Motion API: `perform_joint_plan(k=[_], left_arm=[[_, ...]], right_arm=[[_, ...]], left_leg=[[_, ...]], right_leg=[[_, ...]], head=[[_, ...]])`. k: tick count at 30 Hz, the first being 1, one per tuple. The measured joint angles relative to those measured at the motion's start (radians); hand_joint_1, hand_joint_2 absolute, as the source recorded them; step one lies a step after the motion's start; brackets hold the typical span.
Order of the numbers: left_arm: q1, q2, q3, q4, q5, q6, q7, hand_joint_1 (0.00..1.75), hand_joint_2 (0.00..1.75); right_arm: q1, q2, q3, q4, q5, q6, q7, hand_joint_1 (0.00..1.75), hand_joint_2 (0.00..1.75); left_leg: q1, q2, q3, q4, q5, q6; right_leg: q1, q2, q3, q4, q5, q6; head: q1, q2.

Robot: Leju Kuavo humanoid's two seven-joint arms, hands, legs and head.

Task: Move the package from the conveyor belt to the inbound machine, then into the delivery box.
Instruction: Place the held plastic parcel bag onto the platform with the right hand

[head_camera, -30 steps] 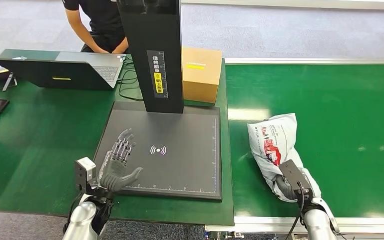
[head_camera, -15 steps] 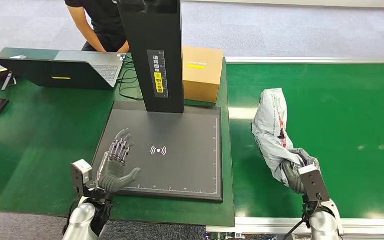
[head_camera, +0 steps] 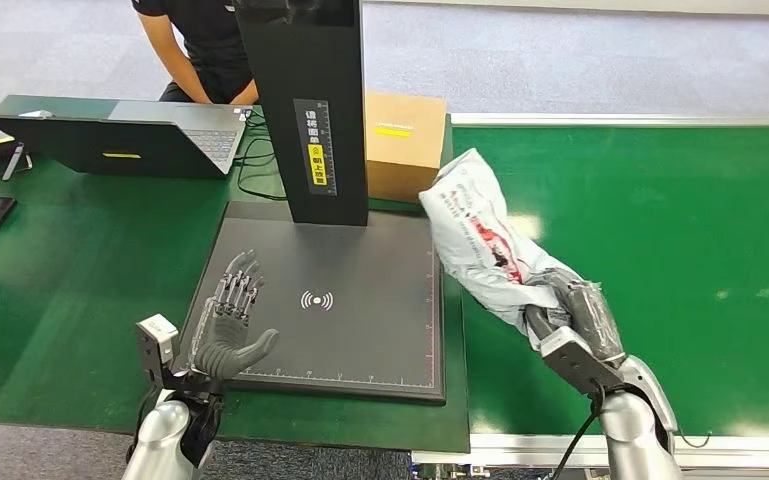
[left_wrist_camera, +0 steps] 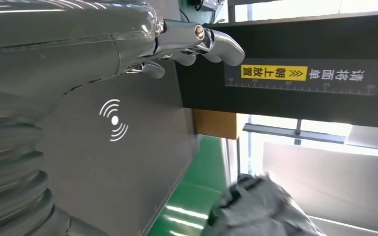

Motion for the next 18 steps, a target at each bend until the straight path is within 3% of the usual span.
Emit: perform_joint_plan(k=[10,18], left_arm=[[-0.004,-0.004,0.009,-0.012,0.017,0.006,-0.006,0.00,1.75],[-0.010,-0.007,0.012,-0.011,0.019,0.003,-0.005,0.00,1.75]], right_arm=[[-0.220,-0.119,0.373,0.179,0.266,-0.060,0.010,1.75,1.75],[-0.410,-0.135,0.673,0.310,0.272,-0.069,-0.018,1.75,1.75]], left_leg=[[0.000,0.000,-0.001,0.000,0.001,0.000],[0.000,0.000,-0.001,0.000,0.001,-0.001]], right_leg=[[0.000,0.000,-0.001,0.001,0.001,0.000],[0.000,0.000,-0.002,0.001,0.001,0.000]], head=[[0.000,0.000],[0.000,0.000]])
